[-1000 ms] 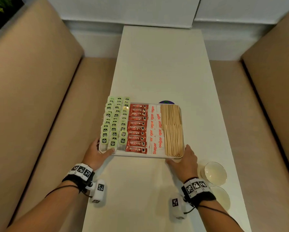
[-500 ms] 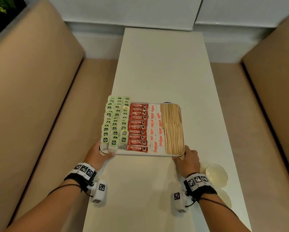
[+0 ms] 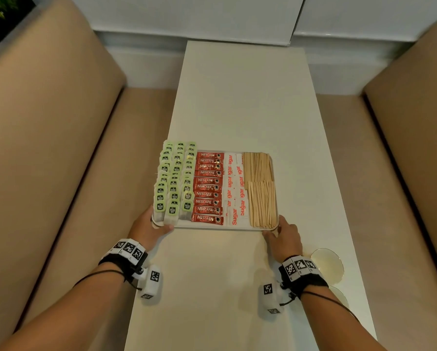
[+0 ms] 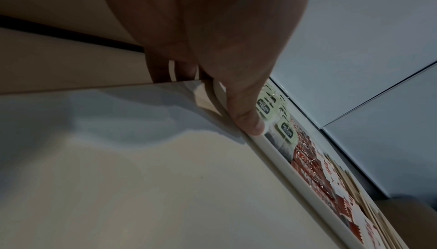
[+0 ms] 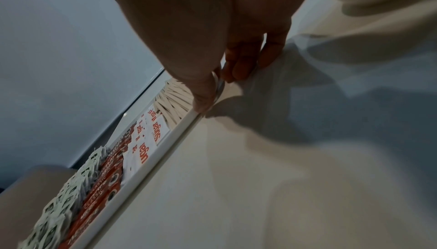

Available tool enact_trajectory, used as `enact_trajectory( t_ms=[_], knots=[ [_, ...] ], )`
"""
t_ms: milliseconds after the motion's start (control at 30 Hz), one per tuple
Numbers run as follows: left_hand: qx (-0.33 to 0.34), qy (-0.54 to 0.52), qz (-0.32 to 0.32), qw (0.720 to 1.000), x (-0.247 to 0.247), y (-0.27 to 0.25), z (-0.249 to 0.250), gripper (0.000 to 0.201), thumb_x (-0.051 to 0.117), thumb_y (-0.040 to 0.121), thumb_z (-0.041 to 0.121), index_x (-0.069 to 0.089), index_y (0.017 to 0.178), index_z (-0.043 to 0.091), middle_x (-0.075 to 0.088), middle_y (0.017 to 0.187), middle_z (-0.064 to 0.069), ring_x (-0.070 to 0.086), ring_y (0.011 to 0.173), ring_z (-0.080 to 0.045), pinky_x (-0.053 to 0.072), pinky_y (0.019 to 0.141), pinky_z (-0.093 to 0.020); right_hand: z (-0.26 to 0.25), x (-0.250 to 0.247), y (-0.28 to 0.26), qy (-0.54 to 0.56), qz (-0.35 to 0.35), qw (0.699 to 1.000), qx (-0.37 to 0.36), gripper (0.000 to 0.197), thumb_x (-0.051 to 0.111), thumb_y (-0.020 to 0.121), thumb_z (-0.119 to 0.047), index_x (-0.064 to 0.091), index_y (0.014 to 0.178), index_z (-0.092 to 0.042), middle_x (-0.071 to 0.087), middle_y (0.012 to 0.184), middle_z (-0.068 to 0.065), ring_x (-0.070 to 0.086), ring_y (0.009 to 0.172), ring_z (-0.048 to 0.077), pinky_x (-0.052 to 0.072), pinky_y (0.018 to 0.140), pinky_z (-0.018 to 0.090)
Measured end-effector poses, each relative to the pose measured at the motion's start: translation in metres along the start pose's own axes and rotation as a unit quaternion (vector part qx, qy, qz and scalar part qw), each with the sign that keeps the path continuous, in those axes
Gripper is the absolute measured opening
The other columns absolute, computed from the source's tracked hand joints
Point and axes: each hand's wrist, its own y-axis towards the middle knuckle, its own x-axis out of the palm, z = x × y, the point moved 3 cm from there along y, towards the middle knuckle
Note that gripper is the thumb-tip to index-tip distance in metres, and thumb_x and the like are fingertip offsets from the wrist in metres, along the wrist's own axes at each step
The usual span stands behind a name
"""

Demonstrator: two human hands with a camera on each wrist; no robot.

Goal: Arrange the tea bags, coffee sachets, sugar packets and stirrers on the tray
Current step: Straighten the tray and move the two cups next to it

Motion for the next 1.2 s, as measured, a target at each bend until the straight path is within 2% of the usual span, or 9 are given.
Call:
enact_trajectory(
  t_ms=[167, 433, 600, 700, 833, 900, 967, 1067, 1200],
  knots=[
    [0.001, 0.003, -0.001, 1.0, -0.001, 0.004, 0.003, 0.059, 0.083, 0.08, 0.013, 0.057, 0.131, 0.029, 0.069, 0.115, 0.012, 0.063, 0.105, -0.012, 0.047, 0.089, -0.03, 0.001, 0.002, 0.004, -0.003, -0.002, 1.0, 0.007, 0.042, 0.067, 0.089, -0.044, 0.053, 0.127, -0.035, 0.06, 0.11, 0.005, 0.063, 0.098, 0.029, 0.057, 0.087, 0.05],
    [0.001, 0.028, -0.01, 1.0, -0.003, 0.001, 0.011, 0.056, 0.081, 0.083, 0.014, 0.053, 0.127, 0.034, 0.066, 0.118, 0.01, 0.06, 0.107, -0.014, 0.043, 0.09, -0.028, -0.003, -0.002, 0.002, 0.001, -0.007, 1.0, 0.017, 0.038, 0.066, 0.092, -0.04, 0.054, 0.127, -0.035, 0.059, 0.113, 0.006, 0.063, 0.1, 0.029, 0.056, 0.09, 0.051],
    [-0.009, 0.035, -0.016, 0.999, -0.004, 0.0, 0.014, 0.057, 0.08, 0.084, 0.015, 0.053, 0.133, 0.026, 0.065, 0.121, 0.007, 0.058, 0.109, -0.016, 0.042, 0.092, -0.031, -0.004, -0.002, 0.002, 0.0, -0.011, 1.0, 0.019, 0.038, 0.066, 0.09, -0.041, 0.055, 0.126, -0.033, 0.061, 0.113, 0.006, 0.064, 0.1, 0.03, 0.056, 0.089, 0.051],
    [-0.016, 0.062, -0.025, 0.998, -0.004, 0.001, 0.018, 0.048, 0.079, 0.084, 0.015, 0.052, 0.121, 0.026, 0.064, 0.116, 0.004, 0.059, 0.106, -0.018, 0.044, 0.091, -0.033, -0.002, -0.003, 0.001, 0.01, -0.022, 0.999, 0.034, 0.044, 0.068, 0.086, -0.045, 0.052, 0.121, -0.025, 0.061, 0.115, 0.007, 0.063, 0.103, 0.031, 0.055, 0.091, 0.051],
    [-0.074, 0.084, 0.003, 0.994, -0.011, 0.002, 0.007, 0.051, 0.08, 0.082, 0.038, 0.05, 0.115, 0.015, 0.064, 0.116, -0.005, 0.062, 0.102, -0.026, 0.05, 0.085, -0.039, -0.013, -0.019, -0.013, 0.04, -0.017, 0.997, 0.06, 0.068, 0.072, 0.09, -0.038, 0.039, 0.142, -0.009, 0.057, 0.132, 0.016, 0.058, 0.118, 0.034, 0.05, 0.095, 0.04],
    [-0.093, 0.104, 0.034, 0.99, -0.015, -0.002, 0.006, 0.061, 0.079, 0.081, 0.043, 0.047, 0.12, 0.008, 0.057, 0.126, -0.013, 0.058, 0.109, -0.032, 0.05, 0.09, -0.044, -0.021, -0.031, -0.025, 0.06, -0.011, 0.997, 0.043, 0.074, 0.07, 0.094, -0.037, 0.033, 0.15, -0.005, 0.054, 0.14, 0.018, 0.054, 0.127, 0.033, 0.045, 0.098, 0.037],
    [-0.095, 0.121, 0.067, 0.986, -0.018, -0.008, 0.012, 0.076, 0.079, 0.083, 0.041, 0.041, 0.135, 0.0, 0.042, 0.143, -0.021, 0.05, 0.125, -0.037, 0.046, 0.101, -0.047, -0.032, -0.046, -0.038, 0.068, -0.007, 0.998, 0.016, 0.077, 0.066, 0.096, -0.039, 0.029, 0.155, -0.007, 0.052, 0.144, 0.016, 0.052, 0.13, 0.031, 0.043, 0.105, 0.04],
    [-0.077, 0.147, 0.097, 0.981, -0.024, -0.022, 0.025, 0.08, 0.075, 0.086, 0.038, 0.036, 0.146, 0.0, 0.032, 0.15, -0.021, 0.043, 0.134, -0.039, 0.041, 0.11, -0.046, -0.047, -0.07, -0.061, 0.063, -0.005, 0.998, -0.027, 0.066, 0.064, 0.098, -0.039, 0.04, 0.153, -0.012, 0.06, 0.13, 0.008, 0.059, 0.116, 0.023, 0.047, 0.102, 0.038],
    [0.0, 0.155, 0.088, 0.984, -0.025, -0.039, 0.049, 0.052, 0.071, 0.089, 0.032, 0.056, 0.134, 0.011, 0.05, 0.132, -0.015, 0.053, 0.115, -0.033, 0.043, 0.099, -0.038, -0.058, -0.104, -0.091, 0.033, -0.001, 0.995, -0.089, 0.051, 0.063, 0.099, -0.037, 0.052, 0.144, -0.017, 0.063, 0.112, -0.001, 0.06, 0.09, 0.01, 0.044, 0.079, 0.023]
  ],
)
